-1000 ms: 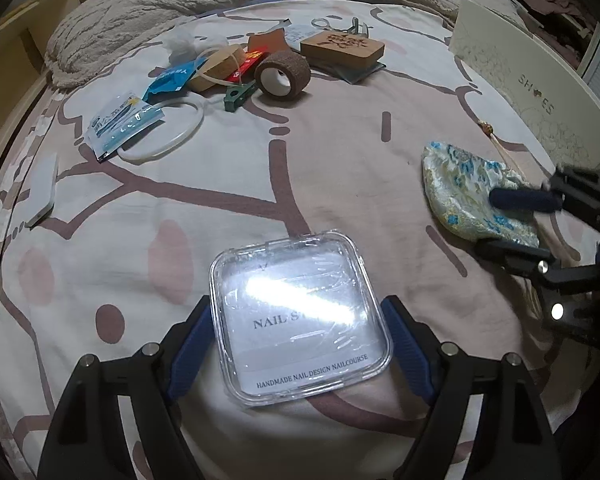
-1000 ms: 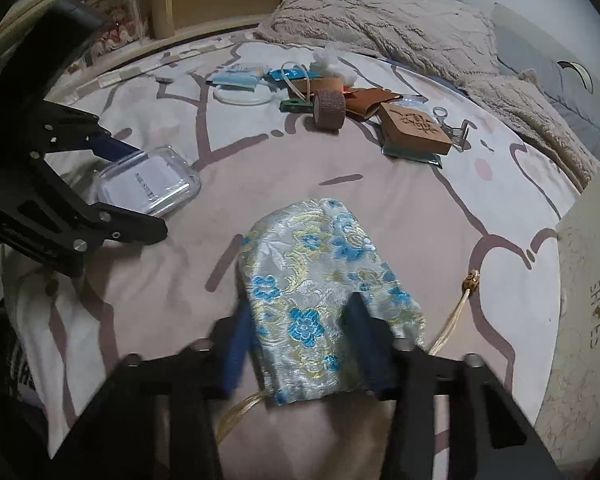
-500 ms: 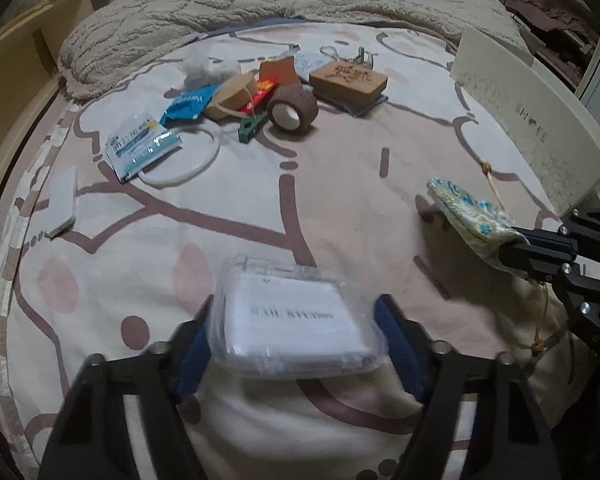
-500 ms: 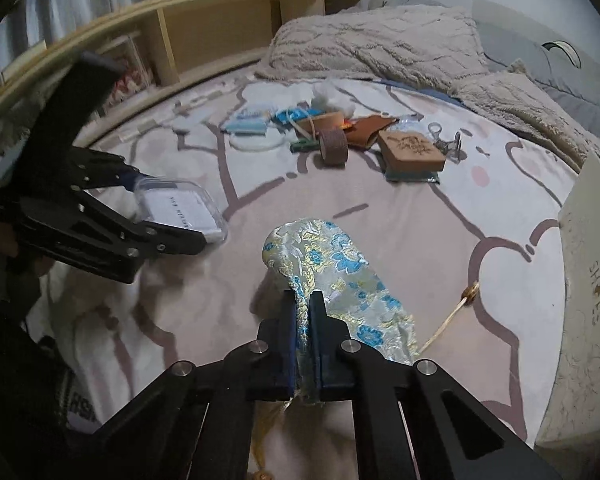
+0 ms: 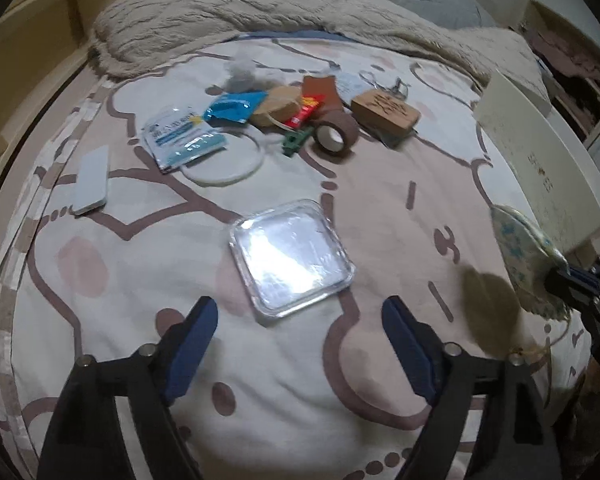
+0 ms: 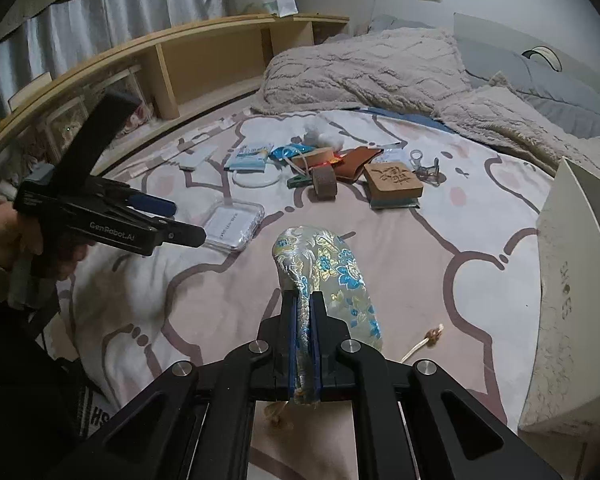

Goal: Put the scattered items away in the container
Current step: 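Carry the pouch in the right gripper while the left carries the case toward the box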

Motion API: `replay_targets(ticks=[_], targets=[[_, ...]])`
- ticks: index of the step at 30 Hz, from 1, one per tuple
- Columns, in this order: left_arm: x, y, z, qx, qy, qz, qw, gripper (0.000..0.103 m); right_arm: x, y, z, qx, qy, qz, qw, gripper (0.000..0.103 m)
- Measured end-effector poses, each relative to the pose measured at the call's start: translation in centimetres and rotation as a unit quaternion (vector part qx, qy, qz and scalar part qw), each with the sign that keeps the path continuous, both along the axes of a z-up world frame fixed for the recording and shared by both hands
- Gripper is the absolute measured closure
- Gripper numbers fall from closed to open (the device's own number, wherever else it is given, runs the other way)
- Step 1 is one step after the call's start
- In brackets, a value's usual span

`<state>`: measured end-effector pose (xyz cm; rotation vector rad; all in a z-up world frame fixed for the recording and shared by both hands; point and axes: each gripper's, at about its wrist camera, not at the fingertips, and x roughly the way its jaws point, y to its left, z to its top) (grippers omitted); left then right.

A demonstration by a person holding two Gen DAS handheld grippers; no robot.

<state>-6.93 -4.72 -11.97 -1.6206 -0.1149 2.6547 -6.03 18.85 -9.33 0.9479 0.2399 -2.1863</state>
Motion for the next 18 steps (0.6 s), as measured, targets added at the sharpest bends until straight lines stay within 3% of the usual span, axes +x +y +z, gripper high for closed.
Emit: replay_targets(ticks=[4,10,18], targets=[[-0.4,-0.5,-0.5,-0.002,-0.009,0.014,0.9999,0.016,0.5,0.3,0.8,-0.010,0.004,-0.002,1.000,0.096],[-2.3,-0.6,-1.9,0.047,-0.040,0.067,0.9958,0.016,1.1,0.9,2.7,-0.028,0.016,-0.008,0.999,0.096],[-4.5,1.5,-3.0,0.010,-0.052,0.092,0.9944,0.016,1.7,2.3,5.1,-0.044,0.028,-0.015,0.998,0.096]])
